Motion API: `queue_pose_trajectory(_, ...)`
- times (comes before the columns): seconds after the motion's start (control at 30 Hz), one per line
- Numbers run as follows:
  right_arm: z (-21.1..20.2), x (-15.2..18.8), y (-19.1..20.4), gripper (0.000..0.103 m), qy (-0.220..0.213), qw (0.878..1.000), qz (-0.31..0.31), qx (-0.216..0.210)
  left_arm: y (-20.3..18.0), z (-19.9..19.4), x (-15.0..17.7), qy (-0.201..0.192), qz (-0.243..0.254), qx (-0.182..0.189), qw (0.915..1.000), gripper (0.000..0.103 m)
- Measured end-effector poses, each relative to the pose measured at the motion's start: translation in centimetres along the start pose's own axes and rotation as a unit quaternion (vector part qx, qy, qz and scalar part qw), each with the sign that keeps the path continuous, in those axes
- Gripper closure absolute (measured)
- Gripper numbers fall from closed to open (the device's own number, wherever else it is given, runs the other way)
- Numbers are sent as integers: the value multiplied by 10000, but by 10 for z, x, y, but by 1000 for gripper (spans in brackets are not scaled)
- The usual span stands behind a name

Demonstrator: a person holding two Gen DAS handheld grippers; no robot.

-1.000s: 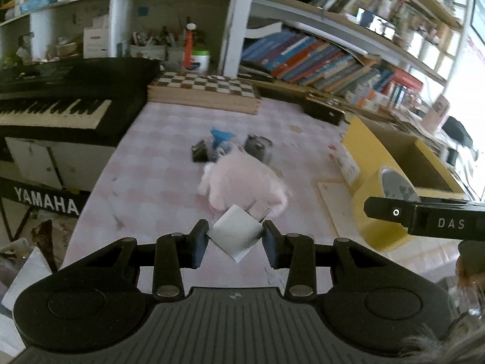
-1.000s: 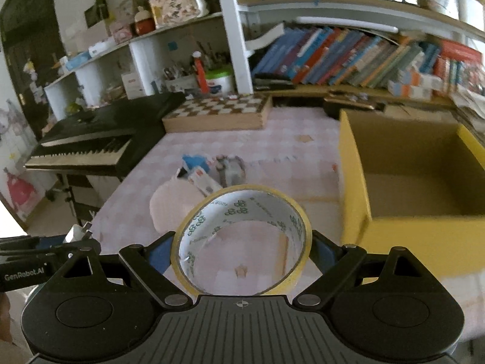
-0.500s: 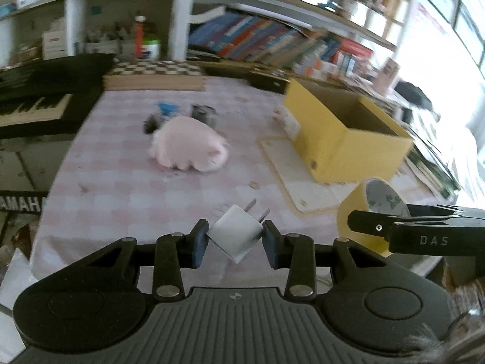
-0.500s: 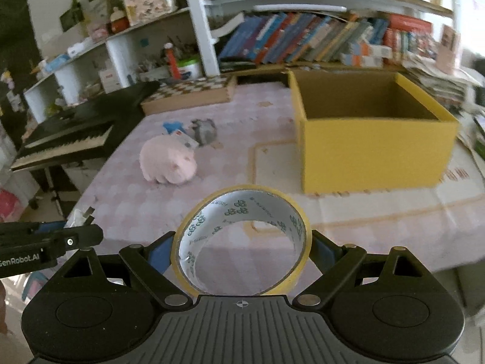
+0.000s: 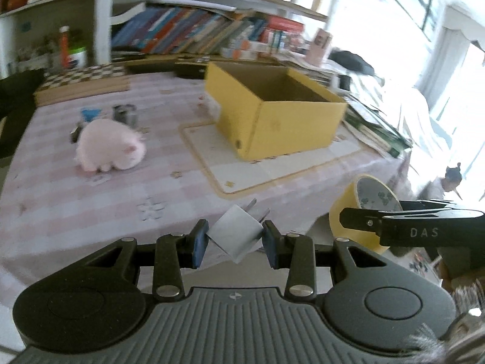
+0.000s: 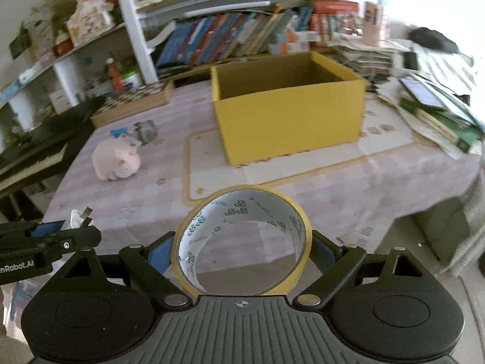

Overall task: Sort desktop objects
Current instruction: 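Lift the plug and tape roll and carry both toward the yellow box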

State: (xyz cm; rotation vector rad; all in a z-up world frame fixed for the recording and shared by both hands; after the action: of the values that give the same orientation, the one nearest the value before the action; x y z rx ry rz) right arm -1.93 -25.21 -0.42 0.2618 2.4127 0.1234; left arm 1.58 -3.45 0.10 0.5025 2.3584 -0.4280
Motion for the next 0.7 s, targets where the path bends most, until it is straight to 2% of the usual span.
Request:
queue_pose_trajectory(0.5,-25,11,-51,11,-126,9966,636,516,-56,19,-15,13,769,688,9947,67)
queue_pose_trajectory(0.7,-29,5,-74,11,-191,9940,845,670,-76,27,-24,-48,979,824,9918,67)
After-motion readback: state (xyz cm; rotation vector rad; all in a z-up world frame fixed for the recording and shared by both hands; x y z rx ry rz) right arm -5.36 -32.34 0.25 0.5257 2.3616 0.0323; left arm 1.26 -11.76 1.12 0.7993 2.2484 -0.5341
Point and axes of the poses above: each gripper's, at about its wrist camera, not at the fingertips, and z roughly the way its jaws point, y to its left, x to its underside, the point moved 2 cm from there along z, roughly the way its jaws point, and after that the axes turned 5 degrees about y, right-handed, at the moved point
